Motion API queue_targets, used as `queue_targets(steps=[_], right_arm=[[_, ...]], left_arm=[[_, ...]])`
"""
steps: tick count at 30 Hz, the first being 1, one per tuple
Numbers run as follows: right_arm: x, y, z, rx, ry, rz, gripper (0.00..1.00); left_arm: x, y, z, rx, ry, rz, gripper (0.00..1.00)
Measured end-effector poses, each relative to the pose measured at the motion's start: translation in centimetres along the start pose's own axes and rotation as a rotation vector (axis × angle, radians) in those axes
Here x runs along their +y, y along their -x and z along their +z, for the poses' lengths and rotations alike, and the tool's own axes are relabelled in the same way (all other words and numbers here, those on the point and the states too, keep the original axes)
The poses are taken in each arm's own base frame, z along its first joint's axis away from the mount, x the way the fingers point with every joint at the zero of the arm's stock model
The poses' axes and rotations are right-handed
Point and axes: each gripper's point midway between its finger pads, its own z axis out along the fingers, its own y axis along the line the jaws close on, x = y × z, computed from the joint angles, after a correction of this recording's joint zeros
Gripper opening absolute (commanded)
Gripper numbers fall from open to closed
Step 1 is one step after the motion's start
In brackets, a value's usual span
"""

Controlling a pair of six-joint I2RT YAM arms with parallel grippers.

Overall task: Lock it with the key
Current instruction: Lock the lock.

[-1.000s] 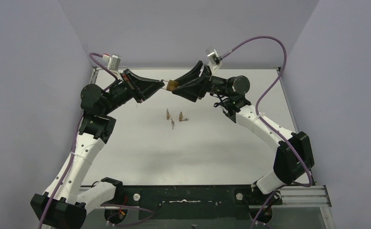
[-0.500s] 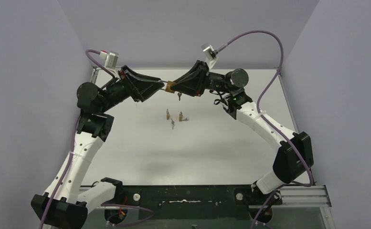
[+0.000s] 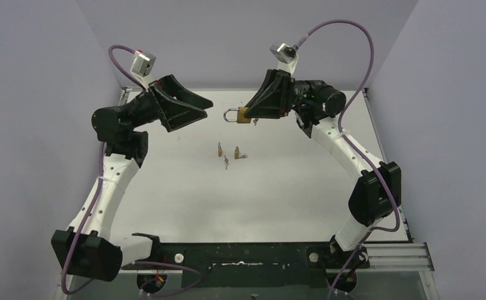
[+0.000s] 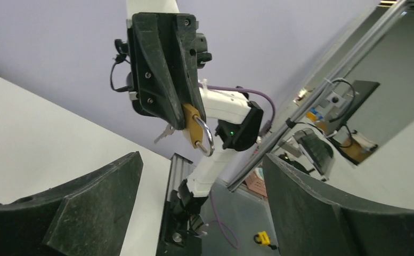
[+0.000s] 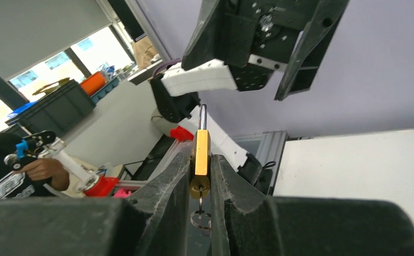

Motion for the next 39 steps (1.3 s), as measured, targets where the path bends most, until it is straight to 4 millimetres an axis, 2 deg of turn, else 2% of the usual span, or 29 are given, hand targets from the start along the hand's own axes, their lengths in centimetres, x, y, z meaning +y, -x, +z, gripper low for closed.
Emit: queue_targets(steps=[3,8,15,19,25,31,34,36,39], right_arm=[[0.4,-1.0,0.2,0.039,0.028,0.053,0.00],[1.5,-1.6,0.9,0.070,0.065,0.077,0.00],[2.5,-1.2,1.4,0.076,0.086,0.046,0.00],[2.4,-1.2,1.4,0.077,0.085,0.048,0.00],[2.4,-1.3,1.3,0.081,0.083,0.047,0.00],[2.3,-1.3,1.3,0.085,0.083,0.043,0.00],[2.3,-1.4,1.3,0.089,0.082,0.043,0.00],[2.3,-1.4,1.3,0.091,0.082,0.043,0.00],[2.3,-1.5,1.2,0.096,0.080,0.043,0.00]], left_arm=[[-0.1,0.5,0.6,0.024,-0.083,-0.083,0.73],[-0.5,-0.1,1.1,0.066,-0.143,-0.170,0.58],[-4.3,-2.3,1.9,0.148,-0.230,-0.122,0.54],[-5.5,-3.4,2.3,0.182,-0.272,-0.115,0.54],[-5.6,-3.9,2.7,0.200,-0.285,-0.120,0.42],[-4.4,-4.0,3.1,0.206,-0.274,-0.147,0.32],[-3.9,-4.1,3.3,0.208,-0.269,-0.160,0.15],[-3.6,-4.1,3.3,0.208,-0.267,-0.168,0.00],[-3.6,-4.1,3.3,0.209,-0.267,-0.171,0.00]])
